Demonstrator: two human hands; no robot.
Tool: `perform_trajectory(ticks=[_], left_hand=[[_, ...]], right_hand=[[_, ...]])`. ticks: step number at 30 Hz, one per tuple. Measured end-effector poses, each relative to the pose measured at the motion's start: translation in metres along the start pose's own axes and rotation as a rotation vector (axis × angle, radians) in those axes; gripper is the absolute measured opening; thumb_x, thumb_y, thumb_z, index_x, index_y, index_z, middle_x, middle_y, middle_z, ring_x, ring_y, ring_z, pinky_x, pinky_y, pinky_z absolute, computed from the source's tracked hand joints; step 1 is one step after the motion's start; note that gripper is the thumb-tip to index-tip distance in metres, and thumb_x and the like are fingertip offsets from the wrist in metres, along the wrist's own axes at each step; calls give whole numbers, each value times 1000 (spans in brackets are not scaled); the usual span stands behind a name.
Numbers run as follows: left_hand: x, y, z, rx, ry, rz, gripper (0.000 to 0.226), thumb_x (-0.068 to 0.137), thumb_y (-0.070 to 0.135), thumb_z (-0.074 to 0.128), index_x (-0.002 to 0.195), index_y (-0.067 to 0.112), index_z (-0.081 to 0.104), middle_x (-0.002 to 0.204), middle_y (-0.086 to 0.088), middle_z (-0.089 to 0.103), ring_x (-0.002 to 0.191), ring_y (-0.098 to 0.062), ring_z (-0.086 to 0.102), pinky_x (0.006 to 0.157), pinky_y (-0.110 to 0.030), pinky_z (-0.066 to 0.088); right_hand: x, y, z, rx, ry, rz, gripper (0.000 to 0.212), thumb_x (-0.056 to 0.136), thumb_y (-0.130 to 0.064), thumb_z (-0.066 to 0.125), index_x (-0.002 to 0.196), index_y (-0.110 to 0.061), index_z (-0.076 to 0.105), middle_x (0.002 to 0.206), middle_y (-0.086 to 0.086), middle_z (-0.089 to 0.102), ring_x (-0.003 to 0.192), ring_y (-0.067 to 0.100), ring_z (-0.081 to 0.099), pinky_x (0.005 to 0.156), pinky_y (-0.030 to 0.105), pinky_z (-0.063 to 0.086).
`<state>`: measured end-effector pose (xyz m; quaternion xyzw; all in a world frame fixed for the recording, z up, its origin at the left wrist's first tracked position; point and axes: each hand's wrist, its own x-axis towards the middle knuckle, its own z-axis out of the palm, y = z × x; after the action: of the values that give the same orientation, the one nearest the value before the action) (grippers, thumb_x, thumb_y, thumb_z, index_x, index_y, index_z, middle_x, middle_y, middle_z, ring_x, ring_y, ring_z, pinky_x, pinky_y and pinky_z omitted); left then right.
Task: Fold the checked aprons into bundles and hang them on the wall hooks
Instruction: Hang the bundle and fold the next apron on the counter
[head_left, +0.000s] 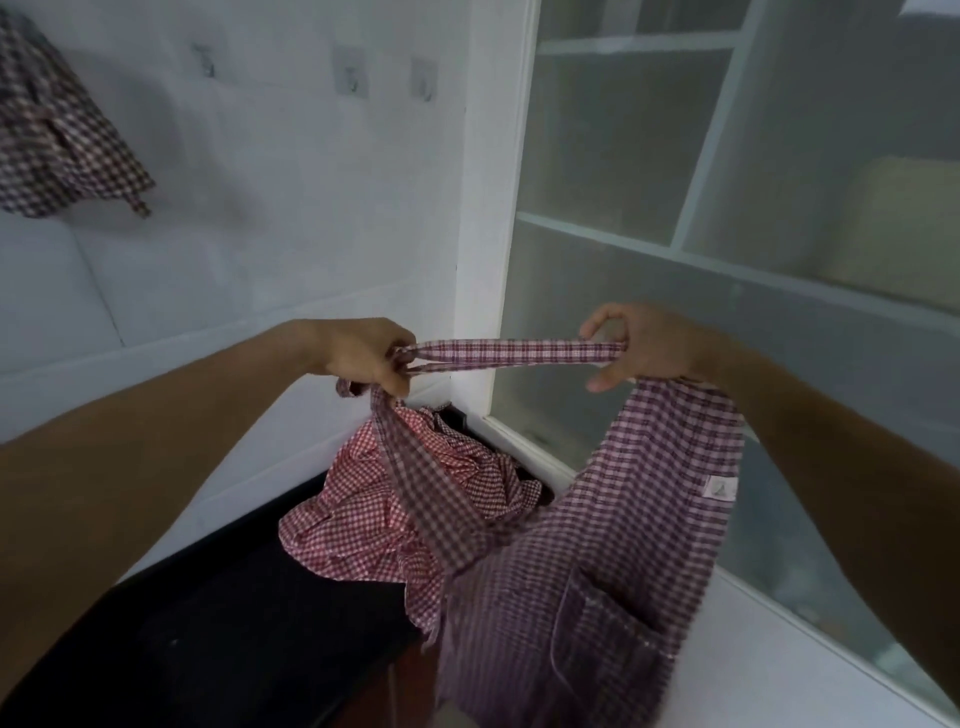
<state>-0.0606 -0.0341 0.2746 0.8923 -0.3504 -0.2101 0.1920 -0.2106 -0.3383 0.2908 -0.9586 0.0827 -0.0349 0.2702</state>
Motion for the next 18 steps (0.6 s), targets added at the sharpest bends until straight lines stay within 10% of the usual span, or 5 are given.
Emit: perform_trajectory(ticks=[6,10,13,18], left_hand=[[15,-2,16,-190,258,49,21,89,8,67,108,7,59,93,-13,73,73,-20,69,55,-28,57],[16,19,23,-402,230,74,23,90,13,70,97,-8,69,83,-14,73,57,-13,67,46,-20,50],[20,41,26,-586,191,111,21,88,9,70,94,-10,66,70,-11,63,52,-12,59,46,-21,46],[22,70,31,-440,131,166,15,87,9,68,84,-6,67,71,-14,68,57,-18,61,53,-26,50]], right_hand=[[11,13,6,-398,-52,91,83,58,-46,93,127,-15,62,125,1,60,108,21,55,90,30,41],[16,18,19,-483,6,48,41,70,-41,88,97,-17,69,101,2,69,89,21,63,79,29,46],[19,9,34,-154,-79,1,27,74,-31,87,94,-28,69,84,-14,65,82,6,63,74,20,45],[14,-25,52,467,-349,-97,92,63,-5,89,141,-24,44,123,0,67,114,15,65,105,28,47]])
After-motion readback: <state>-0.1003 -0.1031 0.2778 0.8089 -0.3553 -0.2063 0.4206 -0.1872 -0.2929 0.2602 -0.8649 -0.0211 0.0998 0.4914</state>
